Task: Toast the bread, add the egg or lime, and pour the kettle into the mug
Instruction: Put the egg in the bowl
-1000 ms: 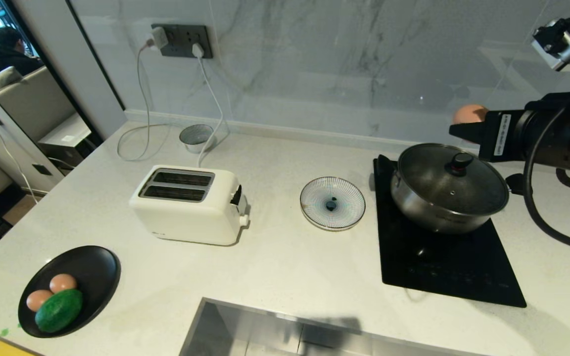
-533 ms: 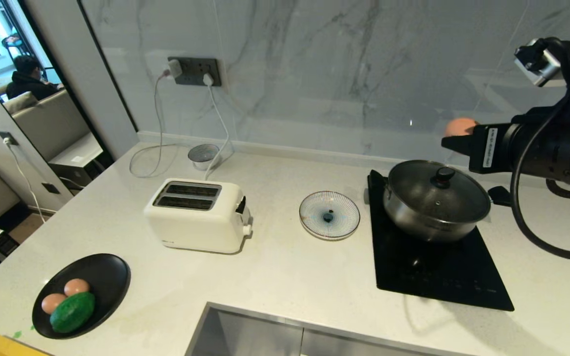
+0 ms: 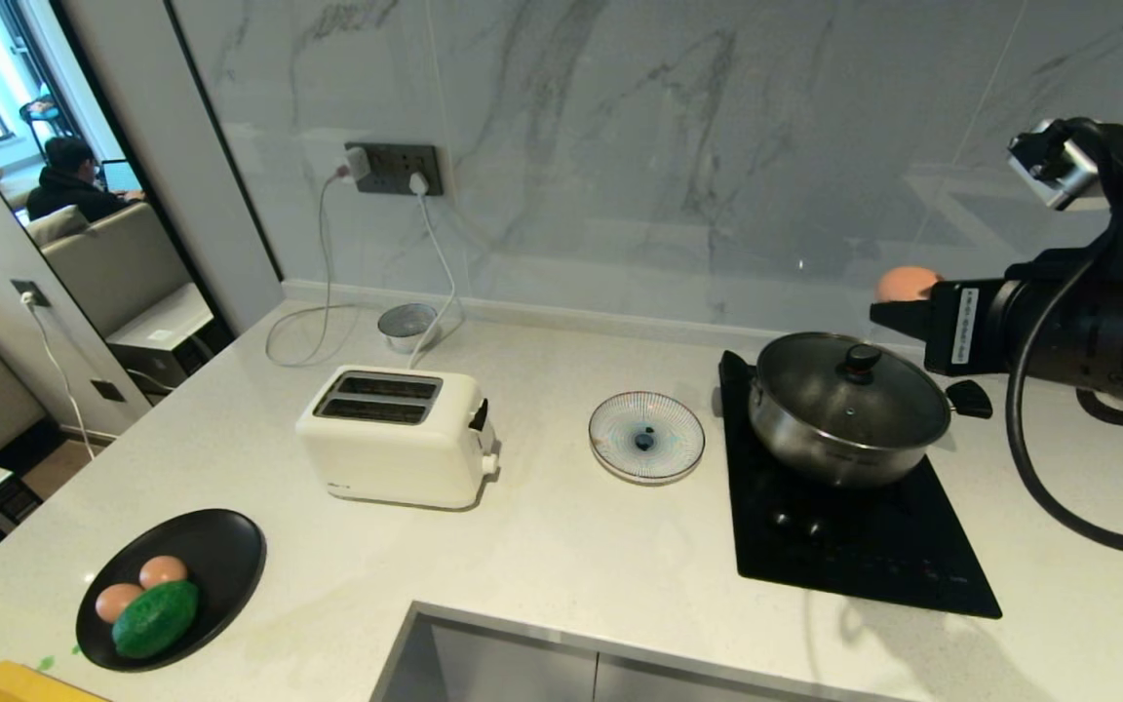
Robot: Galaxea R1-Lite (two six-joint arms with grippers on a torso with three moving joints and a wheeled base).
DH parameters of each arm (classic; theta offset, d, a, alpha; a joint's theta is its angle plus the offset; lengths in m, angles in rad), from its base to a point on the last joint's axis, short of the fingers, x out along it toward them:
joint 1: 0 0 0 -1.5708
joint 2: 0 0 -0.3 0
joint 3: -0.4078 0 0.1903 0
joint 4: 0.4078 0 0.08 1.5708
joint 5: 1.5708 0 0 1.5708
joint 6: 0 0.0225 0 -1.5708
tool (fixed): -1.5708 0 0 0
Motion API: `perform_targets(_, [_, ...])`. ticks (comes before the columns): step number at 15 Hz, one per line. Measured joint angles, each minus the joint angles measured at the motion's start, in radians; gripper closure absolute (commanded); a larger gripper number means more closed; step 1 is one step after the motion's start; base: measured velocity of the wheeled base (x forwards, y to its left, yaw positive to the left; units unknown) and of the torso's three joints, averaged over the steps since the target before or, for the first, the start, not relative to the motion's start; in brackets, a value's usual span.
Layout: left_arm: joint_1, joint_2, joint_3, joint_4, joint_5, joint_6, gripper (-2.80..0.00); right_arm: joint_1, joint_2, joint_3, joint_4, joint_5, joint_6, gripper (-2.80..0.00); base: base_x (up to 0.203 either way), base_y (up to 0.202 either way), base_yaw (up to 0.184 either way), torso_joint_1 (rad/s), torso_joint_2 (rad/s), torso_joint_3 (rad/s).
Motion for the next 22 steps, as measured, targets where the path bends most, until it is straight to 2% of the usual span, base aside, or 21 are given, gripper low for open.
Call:
perform_targets(9, [0.000, 0.000, 0.000, 0.000, -0.001, 0.000, 0.00, 0.039, -0.095, 0.108, 0.007, 0.009, 0.004, 0.00, 0.000, 0.000, 0.000, 0.000, 0.00, 0.000])
perform_targets(14, [0.000, 0.000, 0.000, 0.000, -0.001, 0.000, 0.00, 0.043, -0.124, 0.110, 0.001, 0.006, 0.000, 0.00, 0.000, 0.000, 0.000, 0.000, 0.00, 0.000])
perform_targets(22, [-0.001, 0.000, 0.000, 0.000, 0.000, 0.000, 0.00, 0.069, -0.142, 0.122, 0.001, 0.007, -0.004, 0.00, 0.000, -0.008, 0.162, 0.001, 0.00, 0.002])
